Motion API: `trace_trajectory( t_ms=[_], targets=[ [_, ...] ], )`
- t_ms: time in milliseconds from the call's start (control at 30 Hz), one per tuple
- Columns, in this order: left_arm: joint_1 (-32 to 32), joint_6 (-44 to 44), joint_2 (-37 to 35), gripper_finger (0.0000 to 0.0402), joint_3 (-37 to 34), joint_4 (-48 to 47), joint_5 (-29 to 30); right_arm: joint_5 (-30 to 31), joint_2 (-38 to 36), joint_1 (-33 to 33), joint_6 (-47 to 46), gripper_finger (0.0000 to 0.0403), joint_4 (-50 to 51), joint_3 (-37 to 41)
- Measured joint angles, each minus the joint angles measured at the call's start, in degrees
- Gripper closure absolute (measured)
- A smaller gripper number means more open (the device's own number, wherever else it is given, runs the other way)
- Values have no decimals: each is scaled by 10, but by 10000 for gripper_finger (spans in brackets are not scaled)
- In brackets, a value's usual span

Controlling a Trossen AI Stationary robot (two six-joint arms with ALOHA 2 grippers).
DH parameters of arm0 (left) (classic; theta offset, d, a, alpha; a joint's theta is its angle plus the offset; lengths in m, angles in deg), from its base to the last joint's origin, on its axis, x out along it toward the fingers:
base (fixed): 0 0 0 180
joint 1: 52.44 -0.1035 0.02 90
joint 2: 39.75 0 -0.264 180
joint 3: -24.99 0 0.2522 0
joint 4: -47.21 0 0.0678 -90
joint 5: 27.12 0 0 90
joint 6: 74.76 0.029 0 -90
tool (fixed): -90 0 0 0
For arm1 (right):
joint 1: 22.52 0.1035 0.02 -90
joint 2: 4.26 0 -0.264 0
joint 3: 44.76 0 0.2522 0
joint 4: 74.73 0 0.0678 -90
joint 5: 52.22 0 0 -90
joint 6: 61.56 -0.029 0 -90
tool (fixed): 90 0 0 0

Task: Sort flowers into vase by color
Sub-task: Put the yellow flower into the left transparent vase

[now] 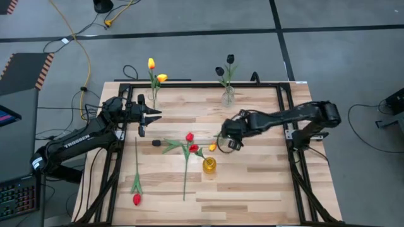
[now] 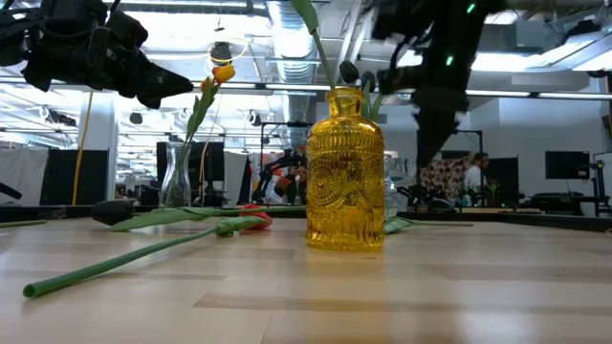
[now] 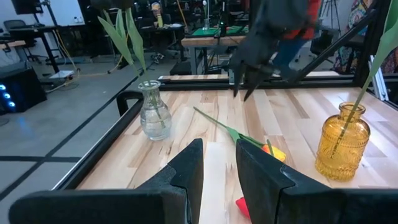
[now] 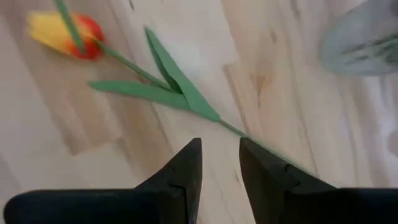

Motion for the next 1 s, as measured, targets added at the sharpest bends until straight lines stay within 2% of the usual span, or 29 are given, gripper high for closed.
trace_trajectory(
  t_ms=[133,433,533,833,1000],
  targets=[
    [0,-14,0,317,0,0,0,-36,39,-37,56,270,-1,0],
    [0,-21,0,317,0,0,1,-57,108,-85,150,270,-31,0],
    [0,-21,0,317,0,0,1,-82,124,-98,169,270,-33,0],
    [0,-22,0,317,0,0,1,-100,129,-113,212,270,-72,0],
    [0,-22,0,317,0,0,1,-136,129,-126,234,270,-72,3]
  ],
)
